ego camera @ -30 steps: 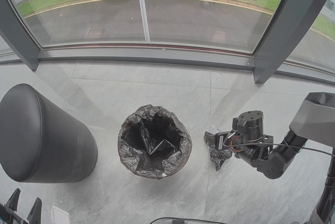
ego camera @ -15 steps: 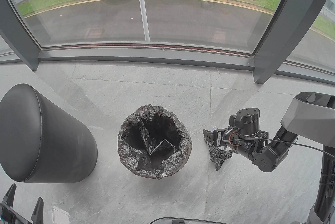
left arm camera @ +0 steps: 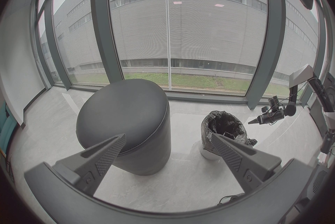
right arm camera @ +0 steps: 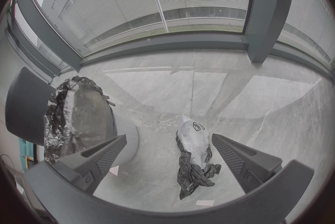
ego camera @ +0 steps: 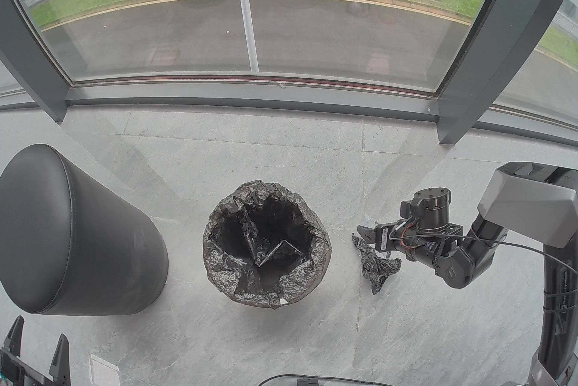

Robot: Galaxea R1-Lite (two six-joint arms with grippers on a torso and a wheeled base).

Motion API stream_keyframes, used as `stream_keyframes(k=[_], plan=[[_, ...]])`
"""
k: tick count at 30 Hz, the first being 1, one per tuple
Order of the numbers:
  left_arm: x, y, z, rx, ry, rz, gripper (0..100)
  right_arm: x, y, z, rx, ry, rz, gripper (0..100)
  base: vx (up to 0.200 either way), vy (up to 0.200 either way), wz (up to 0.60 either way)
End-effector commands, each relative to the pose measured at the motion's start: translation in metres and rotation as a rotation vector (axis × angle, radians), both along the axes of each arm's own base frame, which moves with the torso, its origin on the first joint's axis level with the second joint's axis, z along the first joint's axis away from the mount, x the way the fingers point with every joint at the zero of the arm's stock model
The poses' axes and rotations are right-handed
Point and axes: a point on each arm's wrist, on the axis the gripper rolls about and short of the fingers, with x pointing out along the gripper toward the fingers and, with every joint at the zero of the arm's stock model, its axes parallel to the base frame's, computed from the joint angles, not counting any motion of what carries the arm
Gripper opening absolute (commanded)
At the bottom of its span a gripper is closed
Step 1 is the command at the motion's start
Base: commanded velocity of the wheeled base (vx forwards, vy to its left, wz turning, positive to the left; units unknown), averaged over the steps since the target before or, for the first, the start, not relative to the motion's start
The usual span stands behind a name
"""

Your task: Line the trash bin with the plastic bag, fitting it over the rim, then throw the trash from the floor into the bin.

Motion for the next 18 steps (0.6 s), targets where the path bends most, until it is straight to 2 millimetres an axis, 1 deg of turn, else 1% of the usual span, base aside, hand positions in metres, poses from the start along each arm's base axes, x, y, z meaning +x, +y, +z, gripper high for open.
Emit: stream_keyframes(k=[1,3,5,6,8,12,13,14,18], plan=[[-0.001,0.000,-0.001,0.000,-0.012,-0.007,100,0.020,0.010,-0.035,-0.003,0.039,-0.002,100,0.000,0.000,0.00],[-0.001,0.000,-0.001,-0.001,-0.011,-0.007,100,0.028,0.009,-0.042,-0.008,0.049,-0.012,100,0.000,0.000,0.00],[-0.001,0.000,-0.001,-0.001,-0.014,-0.004,100,0.038,0.007,-0.043,-0.012,0.059,-0.026,100,0.000,0.000,0.00],[-0.001,0.000,-0.001,-0.001,-0.014,-0.004,100,0.038,0.007,-0.043,-0.012,0.059,-0.026,100,0.000,0.000,0.00],[-0.001,0.000,-0.001,-0.004,-0.011,-0.003,100,0.054,0.001,-0.046,-0.015,0.062,-0.055,100,0.000,0.000,0.00],[-0.001,0.000,-0.001,-0.006,-0.009,-0.003,100,0.070,-0.007,-0.049,-0.017,0.046,-0.083,100,0.000,0.000,0.00],[-0.001,0.000,-0.001,-0.006,-0.009,-0.003,100,0.070,-0.007,-0.049,-0.017,0.046,-0.083,100,0.000,0.000,0.00],[-0.001,0.000,-0.001,-0.009,-0.010,-0.004,100,0.073,-0.013,-0.048,-0.016,0.041,-0.096,100,0.000,0.000,0.00],[-0.001,0.000,-0.001,-0.024,-0.011,-0.006,100,0.075,-0.022,-0.049,-0.023,0.049,-0.121,100,0.000,0.000,0.00]])
